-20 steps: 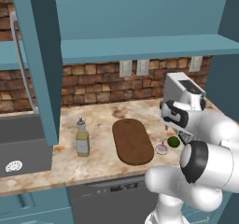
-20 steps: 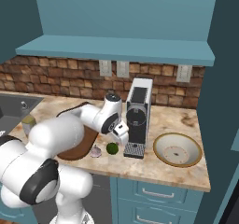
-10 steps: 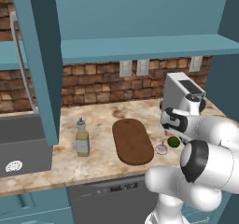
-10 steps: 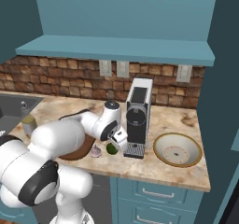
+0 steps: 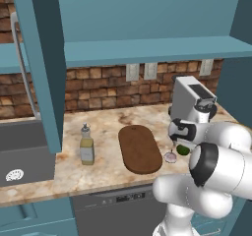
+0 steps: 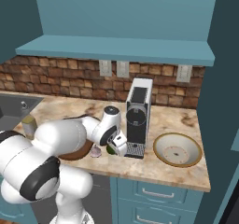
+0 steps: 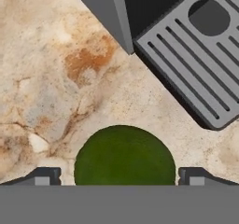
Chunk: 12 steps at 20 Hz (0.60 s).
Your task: Open the cabinet. Place the bowl and condiment on the counter. Then place the lime and garlic on the cutting board.
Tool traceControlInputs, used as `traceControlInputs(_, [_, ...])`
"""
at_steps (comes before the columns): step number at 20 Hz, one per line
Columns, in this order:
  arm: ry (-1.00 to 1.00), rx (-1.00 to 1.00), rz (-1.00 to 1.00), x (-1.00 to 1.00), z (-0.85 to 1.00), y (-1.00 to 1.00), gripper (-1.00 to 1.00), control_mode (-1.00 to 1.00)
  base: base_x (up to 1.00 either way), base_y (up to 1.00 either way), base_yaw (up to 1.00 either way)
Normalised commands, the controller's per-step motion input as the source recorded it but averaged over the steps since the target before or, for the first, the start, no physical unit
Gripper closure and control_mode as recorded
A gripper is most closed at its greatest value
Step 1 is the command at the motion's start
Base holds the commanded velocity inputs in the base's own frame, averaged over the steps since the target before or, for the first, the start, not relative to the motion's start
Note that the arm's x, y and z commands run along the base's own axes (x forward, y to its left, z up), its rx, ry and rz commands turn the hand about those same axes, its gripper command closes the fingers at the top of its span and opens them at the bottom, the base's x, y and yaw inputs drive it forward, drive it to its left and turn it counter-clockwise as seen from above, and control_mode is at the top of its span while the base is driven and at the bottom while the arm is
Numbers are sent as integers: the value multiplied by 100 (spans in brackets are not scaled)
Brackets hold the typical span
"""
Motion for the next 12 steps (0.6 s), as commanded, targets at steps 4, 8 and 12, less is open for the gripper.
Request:
traceControlInputs(4, [0,0,0,1,-11,0,-100,-100,0,0,0])
traceControlInputs(8, [0,0,0,0,-10,0,100,-100,0,0,0])
traceControlInputs(12, [0,0,0,0,0,0,100,-100,0,0,0])
